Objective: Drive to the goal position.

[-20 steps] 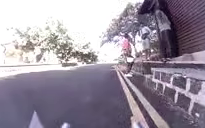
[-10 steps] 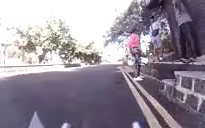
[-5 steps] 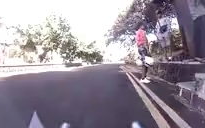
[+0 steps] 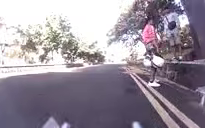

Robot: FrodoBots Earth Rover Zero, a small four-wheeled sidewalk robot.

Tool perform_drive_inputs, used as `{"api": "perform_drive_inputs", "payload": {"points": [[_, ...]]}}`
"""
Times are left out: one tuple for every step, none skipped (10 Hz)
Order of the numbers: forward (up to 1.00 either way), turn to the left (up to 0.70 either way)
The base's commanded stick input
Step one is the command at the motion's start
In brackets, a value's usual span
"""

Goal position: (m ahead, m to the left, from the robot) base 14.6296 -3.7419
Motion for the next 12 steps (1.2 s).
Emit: {"api": "perform_drive_inputs", "payload": {"points": [[0.98,-0.38],[0.98,-0.24],[0.98,-0.10],[0.98,-0.05],[0.98,-0.20],[0.98,-0.34],[0.98,-0.10],[0.98,-0.23],[0.98,-0.01],[0.98,-0.11],[0.98,-0.20],[0.98,-0.19]]}}
